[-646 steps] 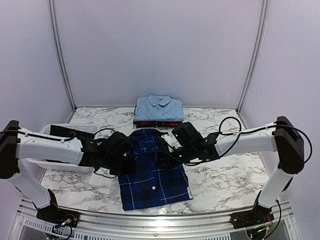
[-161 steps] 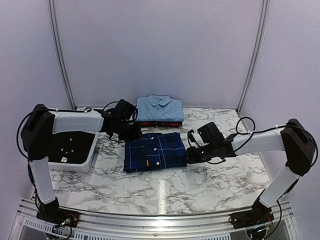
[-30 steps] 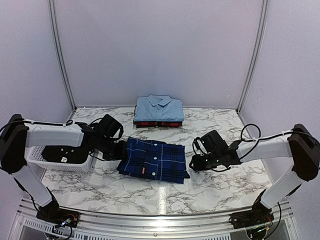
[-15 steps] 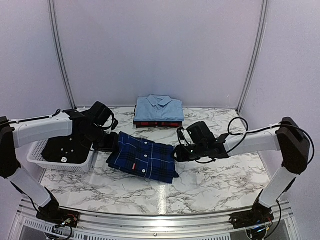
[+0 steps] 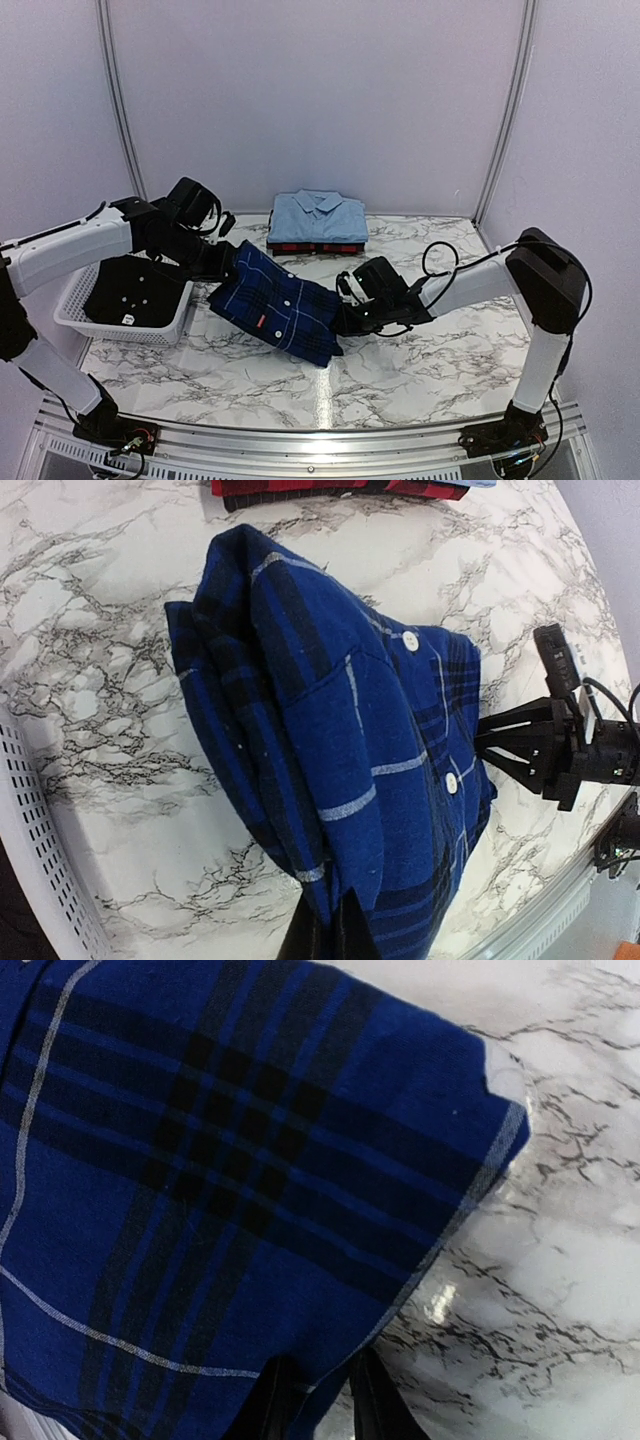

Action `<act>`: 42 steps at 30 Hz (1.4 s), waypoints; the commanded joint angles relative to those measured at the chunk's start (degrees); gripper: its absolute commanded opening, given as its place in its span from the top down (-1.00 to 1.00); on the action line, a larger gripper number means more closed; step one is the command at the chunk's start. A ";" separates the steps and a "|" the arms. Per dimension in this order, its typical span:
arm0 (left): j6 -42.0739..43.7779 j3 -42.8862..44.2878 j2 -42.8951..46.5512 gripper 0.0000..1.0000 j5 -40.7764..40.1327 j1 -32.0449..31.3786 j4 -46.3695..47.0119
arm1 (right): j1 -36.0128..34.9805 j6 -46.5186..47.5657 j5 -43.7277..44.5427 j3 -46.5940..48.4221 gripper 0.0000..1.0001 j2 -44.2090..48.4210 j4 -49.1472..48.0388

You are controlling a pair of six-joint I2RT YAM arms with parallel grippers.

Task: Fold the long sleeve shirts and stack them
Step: Turn over the square folded shirt at the center of the board.

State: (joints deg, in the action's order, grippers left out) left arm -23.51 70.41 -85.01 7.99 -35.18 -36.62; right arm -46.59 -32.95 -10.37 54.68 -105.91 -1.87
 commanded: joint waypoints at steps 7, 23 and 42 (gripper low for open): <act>2.98 12.34 0.25 1.00 2.17 0.90 -3.64 | -2.83 -3.28 -5.66 12.08 0.60 -10.03 -7.67; -3.39 23.76 -10.97 1.00 7.40 0.73 -1.26 | -2.68 -12.77 -19.66 32.77 0.39 -29.93 -22.19; -7.39 36.88 -24.84 1.00 7.33 -4.24 -0.14 | 8.32 -1.95 -11.48 7.42 -0.15 -0.17 -12.80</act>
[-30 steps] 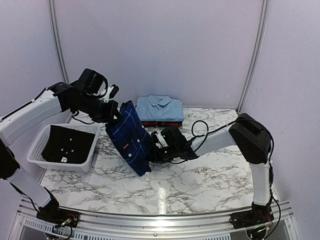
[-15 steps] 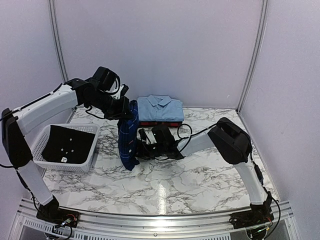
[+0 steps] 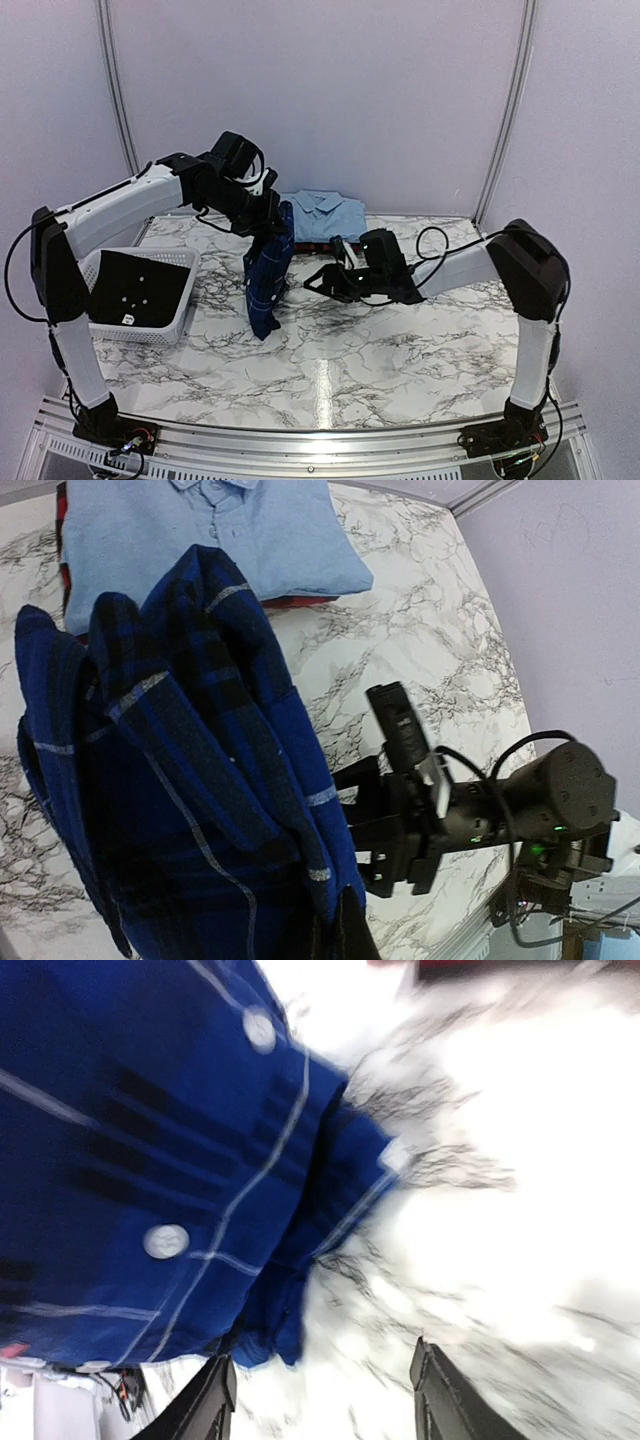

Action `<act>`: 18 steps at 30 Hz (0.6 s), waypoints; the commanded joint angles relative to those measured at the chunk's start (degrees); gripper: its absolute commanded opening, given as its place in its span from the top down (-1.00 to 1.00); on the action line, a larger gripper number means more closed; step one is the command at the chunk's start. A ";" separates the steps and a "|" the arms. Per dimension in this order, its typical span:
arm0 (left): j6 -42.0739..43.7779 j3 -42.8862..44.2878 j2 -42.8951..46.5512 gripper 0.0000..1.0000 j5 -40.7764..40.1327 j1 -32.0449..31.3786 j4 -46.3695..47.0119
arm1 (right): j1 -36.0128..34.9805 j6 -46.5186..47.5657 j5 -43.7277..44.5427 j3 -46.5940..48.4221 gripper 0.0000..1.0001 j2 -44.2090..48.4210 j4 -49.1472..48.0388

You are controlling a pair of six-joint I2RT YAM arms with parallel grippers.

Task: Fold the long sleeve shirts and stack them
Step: Turn over the square folded shirt at the center of the board.

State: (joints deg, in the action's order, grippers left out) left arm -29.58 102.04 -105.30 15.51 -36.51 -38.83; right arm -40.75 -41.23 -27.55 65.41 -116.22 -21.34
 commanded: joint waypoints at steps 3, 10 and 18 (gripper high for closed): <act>-3.01 12.00 -11.81 1.00 -1.66 -7.05 2.09 | 5.28 9.94 12.46 -6.58 -0.21 20.43 15.51; -10.64 42.24 -39.16 0.35 -4.10 -17.74 2.79 | 14.30 13.89 25.35 -16.78 -0.41 44.01 32.56; -8.79 32.53 -30.66 -0.43 -10.67 -19.38 12.03 | 16.46 14.17 22.04 -22.96 -0.49 46.60 32.88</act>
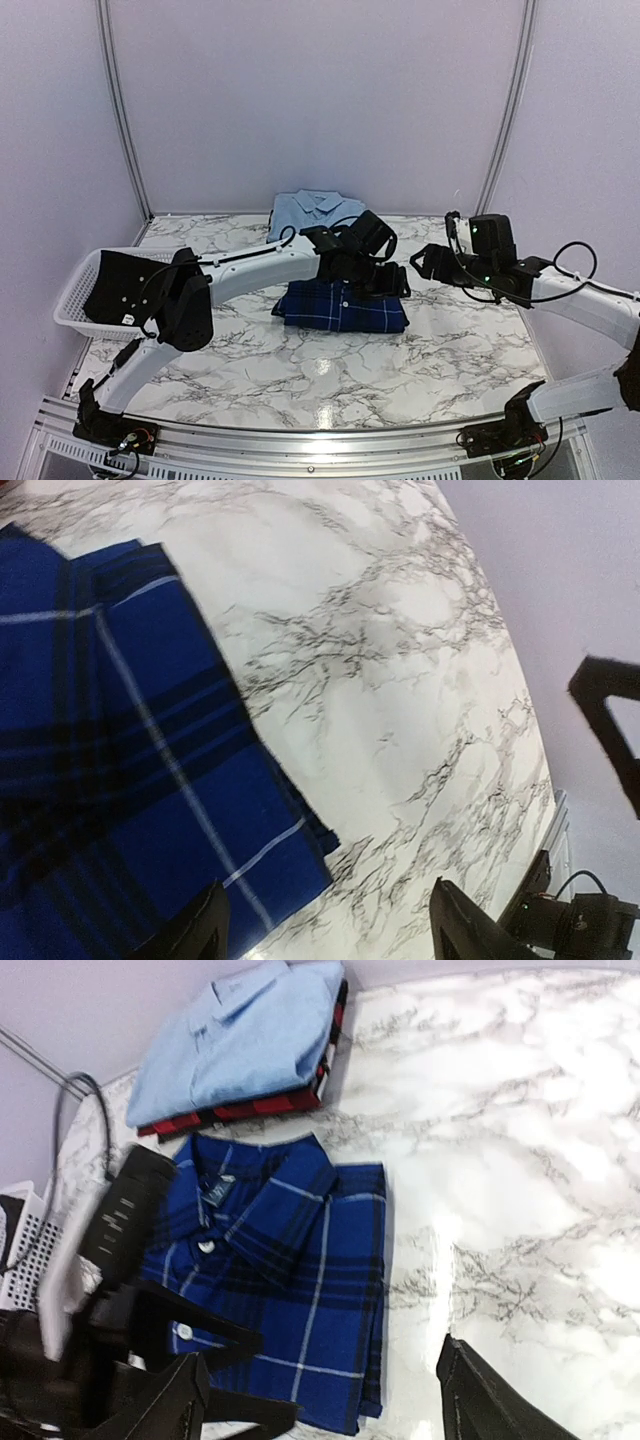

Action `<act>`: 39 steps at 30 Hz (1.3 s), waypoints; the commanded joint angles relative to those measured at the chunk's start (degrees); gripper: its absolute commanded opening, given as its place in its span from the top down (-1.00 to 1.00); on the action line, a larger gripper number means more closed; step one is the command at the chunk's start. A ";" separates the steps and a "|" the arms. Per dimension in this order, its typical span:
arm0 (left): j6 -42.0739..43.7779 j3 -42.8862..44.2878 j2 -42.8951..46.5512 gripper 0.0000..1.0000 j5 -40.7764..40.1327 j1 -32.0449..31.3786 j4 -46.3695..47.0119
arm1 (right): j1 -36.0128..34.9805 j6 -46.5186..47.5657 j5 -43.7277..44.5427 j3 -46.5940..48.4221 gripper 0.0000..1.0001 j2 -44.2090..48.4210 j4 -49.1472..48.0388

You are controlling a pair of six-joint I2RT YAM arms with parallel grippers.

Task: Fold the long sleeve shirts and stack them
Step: Turn over the square folded shirt at the center of the board, then adjust the square-folded shirt at the center of the board.

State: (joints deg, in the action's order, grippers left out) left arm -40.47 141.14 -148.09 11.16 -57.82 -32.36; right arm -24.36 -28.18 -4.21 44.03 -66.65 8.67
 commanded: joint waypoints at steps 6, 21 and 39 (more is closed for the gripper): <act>4.46 -27.41 27.63 -0.49 -13.06 5.85 5.83 | -0.01 1.84 -2.45 -1.54 -0.49 -9.45 -0.26; 3.32 -68.26 44.56 0.12 -12.39 17.52 16.05 | -0.05 4.25 -7.57 -2.41 -0.38 -18.24 -3.22; -4.91 -76.44 40.71 0.41 0.11 14.61 31.76 | -5.95 0.98 -7.66 -7.65 0.07 -18.82 -6.39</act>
State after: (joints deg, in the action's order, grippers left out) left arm -43.79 64.71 -105.80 7.44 -41.82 -6.07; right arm -28.14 -25.82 -11.55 36.62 -84.75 4.75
